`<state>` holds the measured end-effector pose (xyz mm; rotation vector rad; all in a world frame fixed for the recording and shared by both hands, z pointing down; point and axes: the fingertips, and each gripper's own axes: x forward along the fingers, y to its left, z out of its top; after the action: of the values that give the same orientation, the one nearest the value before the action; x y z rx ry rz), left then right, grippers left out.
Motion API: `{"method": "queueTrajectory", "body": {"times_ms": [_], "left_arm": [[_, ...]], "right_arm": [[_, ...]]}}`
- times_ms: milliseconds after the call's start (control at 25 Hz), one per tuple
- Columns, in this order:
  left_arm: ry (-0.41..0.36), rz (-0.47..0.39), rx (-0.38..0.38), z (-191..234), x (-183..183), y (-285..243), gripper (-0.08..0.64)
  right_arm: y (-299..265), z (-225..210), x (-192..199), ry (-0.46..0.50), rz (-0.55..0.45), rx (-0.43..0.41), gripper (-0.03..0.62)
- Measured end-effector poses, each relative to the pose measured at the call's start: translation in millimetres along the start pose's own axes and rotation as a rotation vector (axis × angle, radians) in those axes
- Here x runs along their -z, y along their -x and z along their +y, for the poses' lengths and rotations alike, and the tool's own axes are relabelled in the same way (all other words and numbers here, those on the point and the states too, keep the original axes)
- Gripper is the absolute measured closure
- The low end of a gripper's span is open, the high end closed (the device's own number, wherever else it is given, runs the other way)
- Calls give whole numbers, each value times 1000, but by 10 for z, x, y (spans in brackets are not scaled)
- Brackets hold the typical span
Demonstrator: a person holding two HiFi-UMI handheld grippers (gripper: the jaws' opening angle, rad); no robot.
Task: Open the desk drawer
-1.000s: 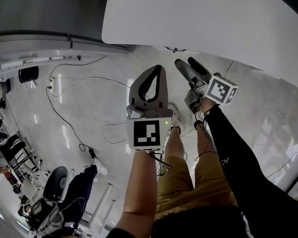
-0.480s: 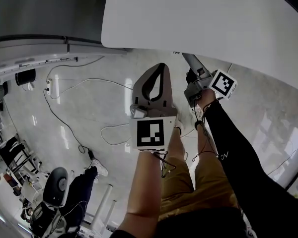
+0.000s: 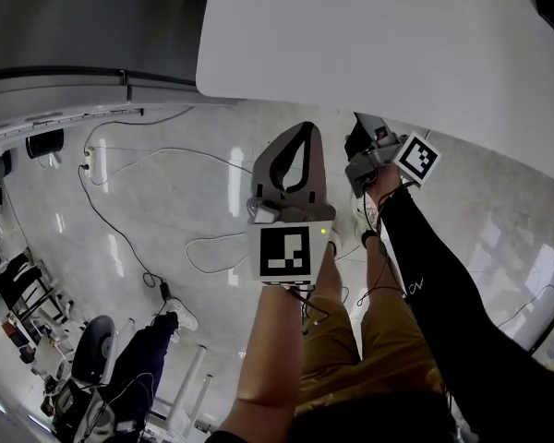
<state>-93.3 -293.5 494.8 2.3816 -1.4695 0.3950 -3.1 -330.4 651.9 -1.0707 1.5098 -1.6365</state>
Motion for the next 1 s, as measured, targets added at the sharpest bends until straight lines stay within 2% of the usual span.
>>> {"method": "queueTrajectory", "body": {"times_ms": [120,360,480,680,880,1000], "left_arm": [[1,0,0,18,5,16,552],[11,10,-1,63,59,-27,552],[32,5,5,45,73,-14,552],[40,6,-7,49,73,55,552],[41,13,-15,56,104,144,552],[39,12,-16,68,102,170,552]], "right_arm": [[-19,44,-3,-4,-4,-31,141],[-60,156,3,-7,-1,-117,318],[-42,171,3,-13,-5,-134,355],[-19,139,-14,-29,-30,-122,440],[-7,41,-15,-13,-52,-56,540],[-25,18,-8,-6,-71,-31,554]]}}
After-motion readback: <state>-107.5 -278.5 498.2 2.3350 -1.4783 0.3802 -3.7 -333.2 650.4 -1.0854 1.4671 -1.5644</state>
